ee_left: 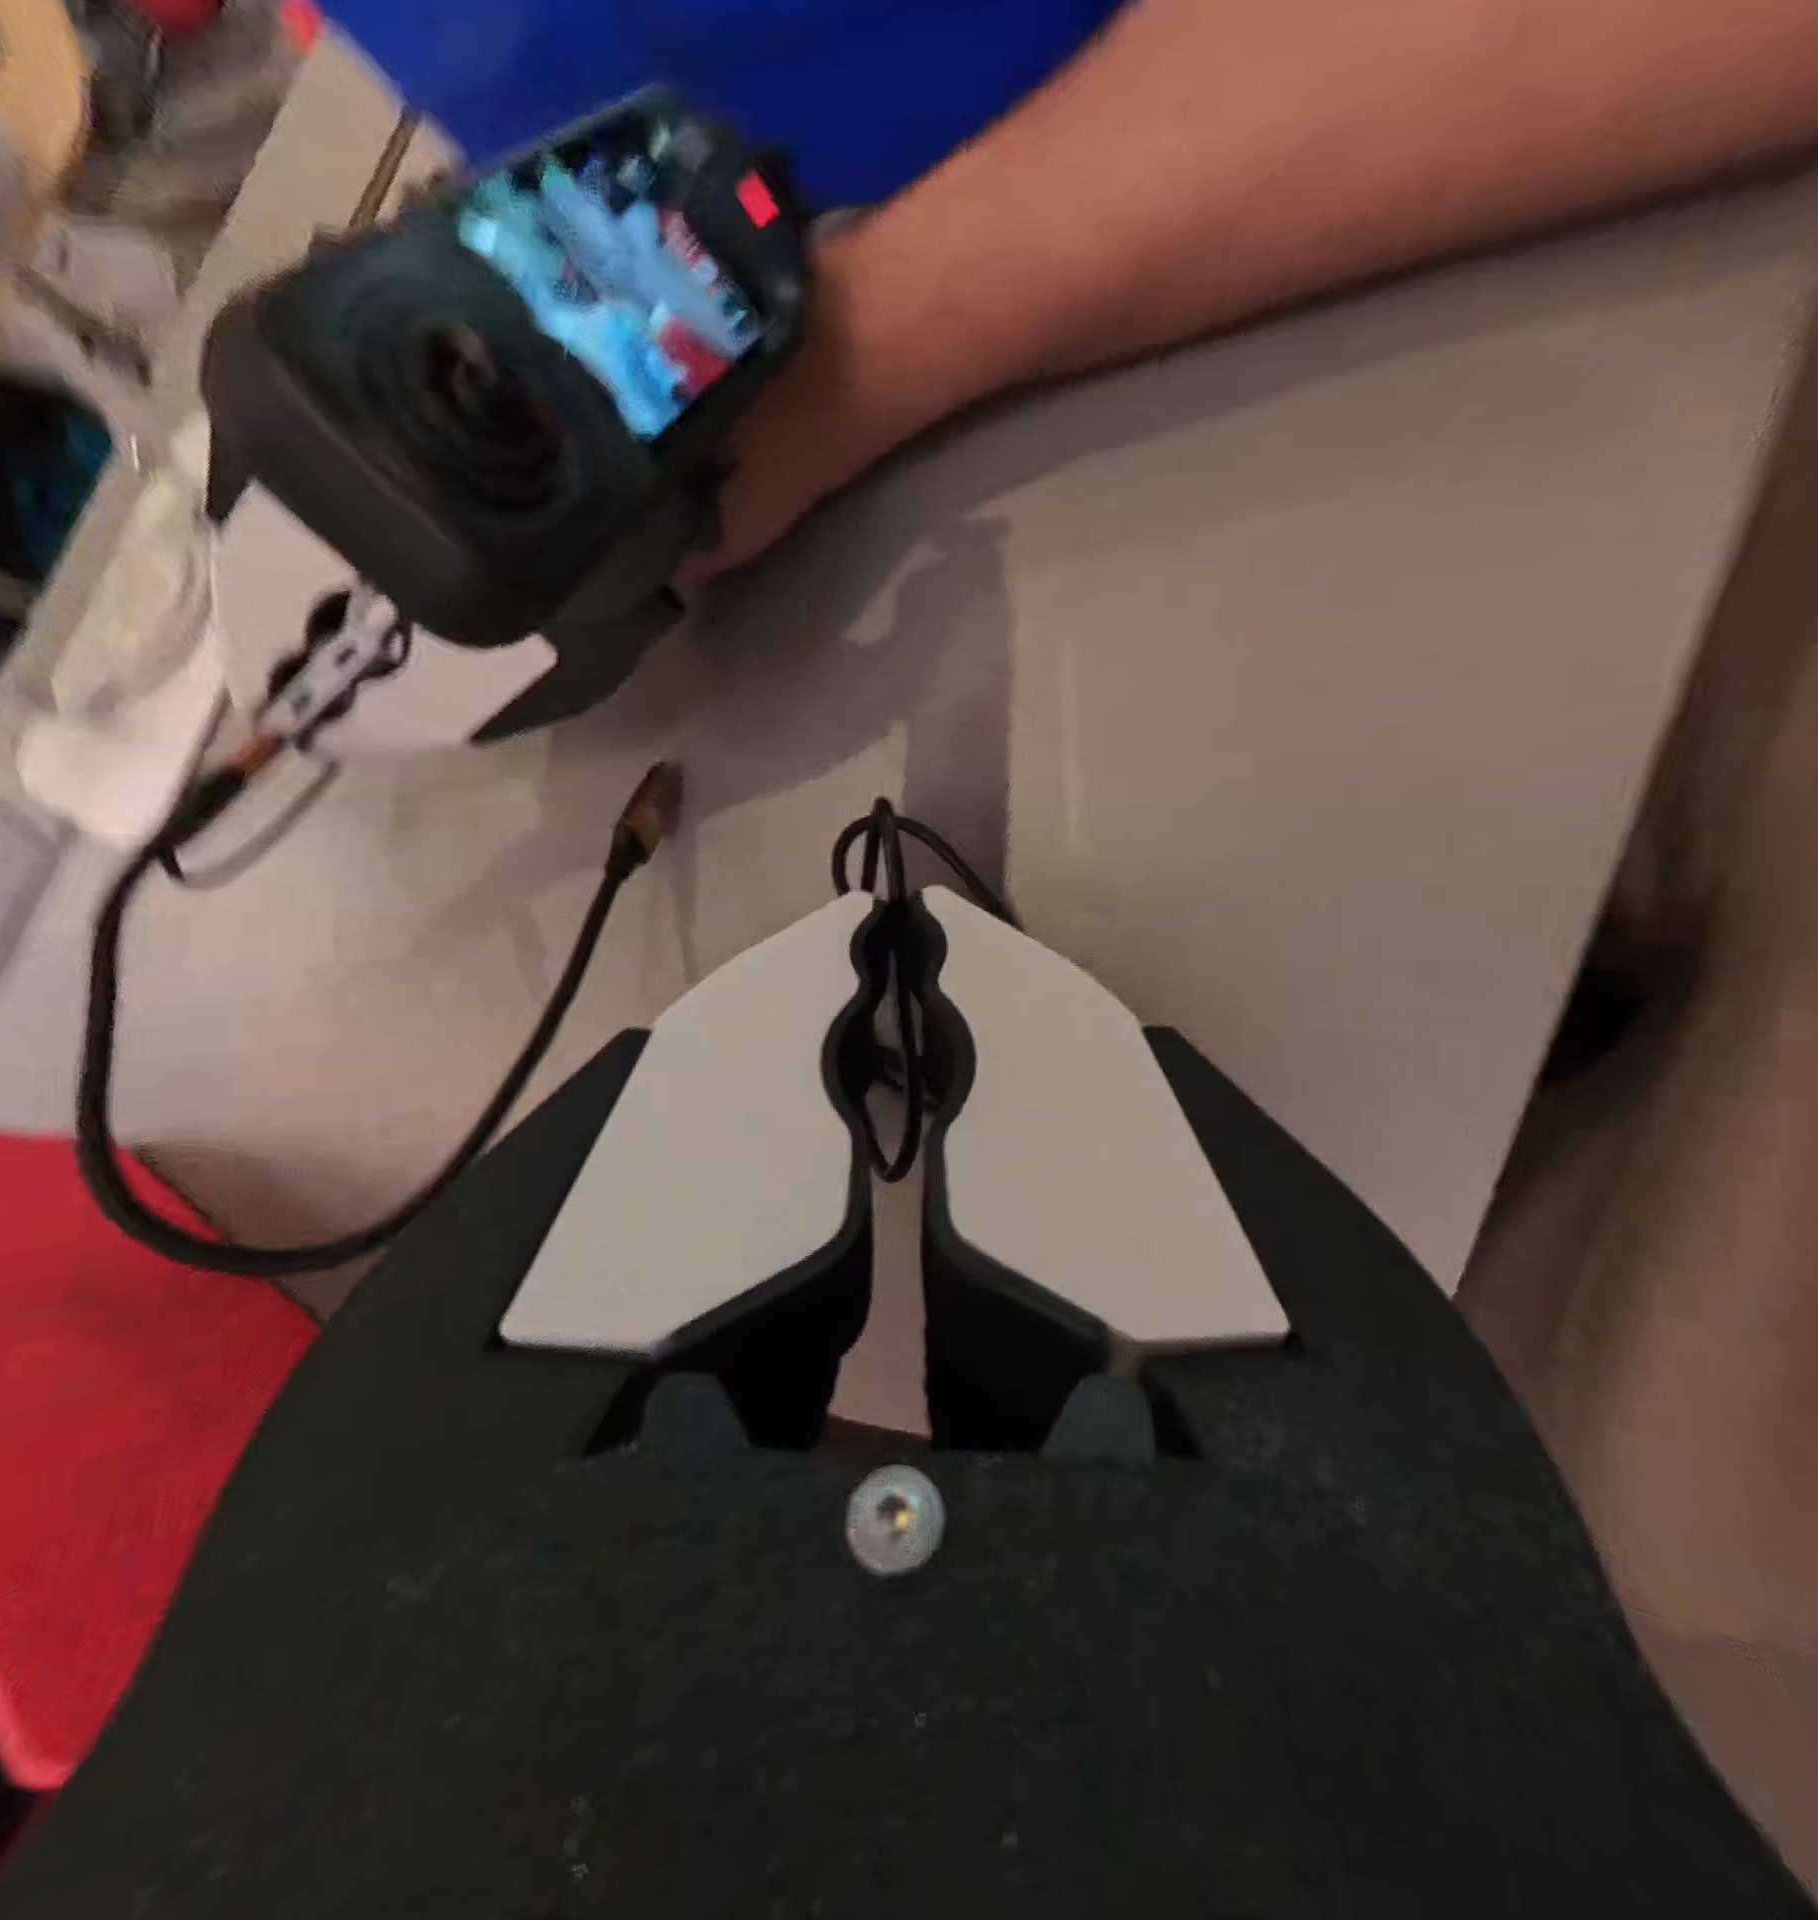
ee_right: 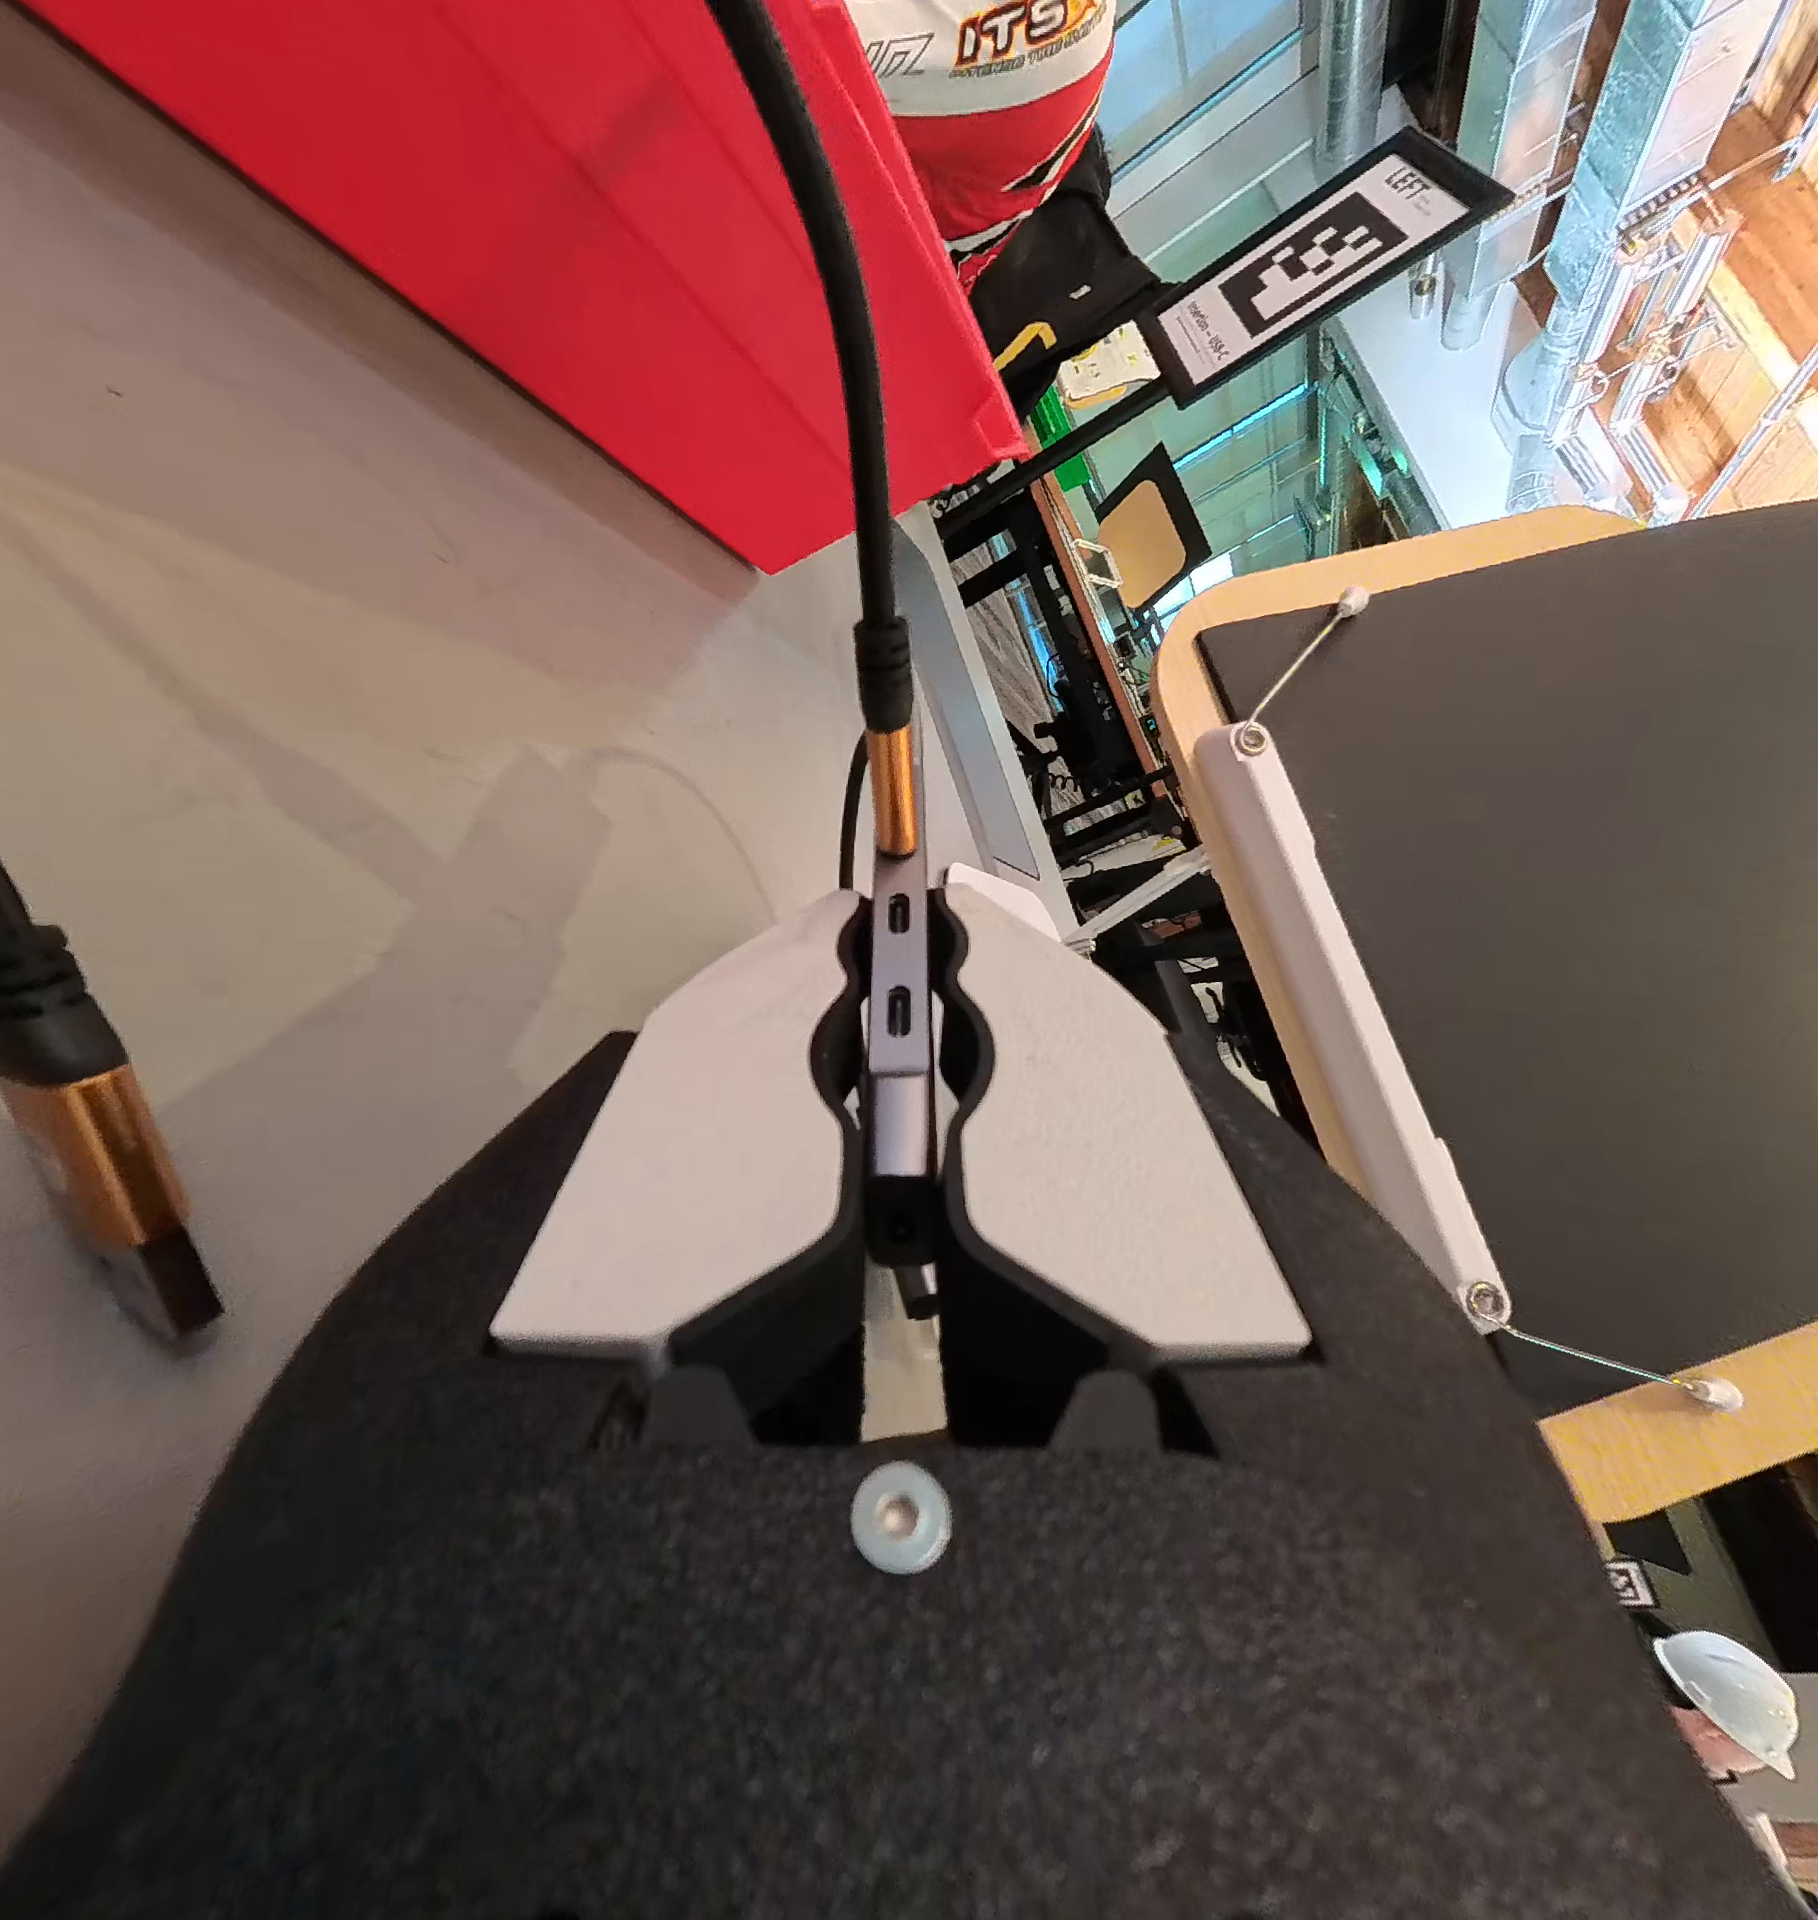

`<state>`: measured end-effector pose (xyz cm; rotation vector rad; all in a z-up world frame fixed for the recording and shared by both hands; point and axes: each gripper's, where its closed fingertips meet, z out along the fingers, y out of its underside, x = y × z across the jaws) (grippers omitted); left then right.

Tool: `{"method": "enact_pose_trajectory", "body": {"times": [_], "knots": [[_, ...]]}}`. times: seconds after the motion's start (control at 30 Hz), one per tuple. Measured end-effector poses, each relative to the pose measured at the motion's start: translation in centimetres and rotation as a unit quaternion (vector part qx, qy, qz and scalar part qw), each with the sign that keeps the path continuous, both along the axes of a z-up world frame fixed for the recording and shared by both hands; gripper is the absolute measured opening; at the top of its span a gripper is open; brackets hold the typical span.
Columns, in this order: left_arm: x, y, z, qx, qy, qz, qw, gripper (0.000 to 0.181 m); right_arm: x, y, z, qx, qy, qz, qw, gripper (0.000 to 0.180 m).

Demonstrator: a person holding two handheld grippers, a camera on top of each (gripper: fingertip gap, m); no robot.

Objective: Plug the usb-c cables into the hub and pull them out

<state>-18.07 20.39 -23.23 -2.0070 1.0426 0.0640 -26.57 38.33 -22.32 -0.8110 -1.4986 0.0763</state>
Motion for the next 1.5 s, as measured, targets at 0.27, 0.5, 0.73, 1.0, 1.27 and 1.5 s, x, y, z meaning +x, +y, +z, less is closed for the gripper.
{"method": "enact_pose_trajectory", "body": {"times": [0.27,0.5,0.73,1.0,1.27,1.5], "knots": [[-5.6,-2.1,2.9,-0.035,-0.166,0.086,0.982,0.031,0.1,0.2,0.1,-0.007,0.004,-0.001,1.0,0.009],[-11.3,-2.6,-2.9,-0.09,-0.095,0.204,0.97,0.033,-0.1,0.1,-0.2,-0.003,-0.005,0.0,1.0,0.009],[-10.9,-1.5,-5.1,-0.095,-0.072,0.242,0.963,0.029,0.0,0.1,-0.2,-0.005,-0.006,-0.001,1.0,0.009],[-12.1,-2.5,-4.3,-0.064,0.047,0.218,0.973,0.001,-0.1,0.1,-0.2,-0.006,-0.005,-0.001,1.0,0.009],[-17.0,-4.4,10.1,0.093,0.076,0.242,0.963,0.001,-0.1,0.1,-0.2,-0.006,-0.004,-0.001,1.0,0.009],[-24.4,-7.7,24.2,0.256,0.362,0.348,0.826,0.001,0.1,0.3,0.1,-0.01,0.002,-0.004,1.0,0.009]]}}
